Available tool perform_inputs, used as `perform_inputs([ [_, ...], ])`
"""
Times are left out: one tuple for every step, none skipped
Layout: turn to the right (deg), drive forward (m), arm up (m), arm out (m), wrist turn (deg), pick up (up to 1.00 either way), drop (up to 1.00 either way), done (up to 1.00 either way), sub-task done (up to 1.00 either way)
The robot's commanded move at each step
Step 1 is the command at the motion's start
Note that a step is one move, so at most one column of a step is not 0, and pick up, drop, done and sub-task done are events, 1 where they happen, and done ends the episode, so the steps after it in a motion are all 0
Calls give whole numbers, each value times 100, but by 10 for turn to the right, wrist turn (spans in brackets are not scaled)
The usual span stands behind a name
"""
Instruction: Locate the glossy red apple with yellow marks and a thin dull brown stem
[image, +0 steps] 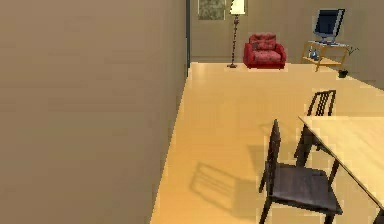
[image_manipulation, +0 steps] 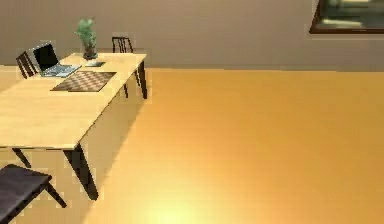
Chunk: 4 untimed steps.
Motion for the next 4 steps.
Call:
perform_inputs([
  [0,100,0,0,0,0,0,0,0],
  [0,100,0,0,0,0,0,0,0],
  [30,0,0,0,0,0,0,0,0],
  [450,0,0,0,0,0,0,0,0],
])
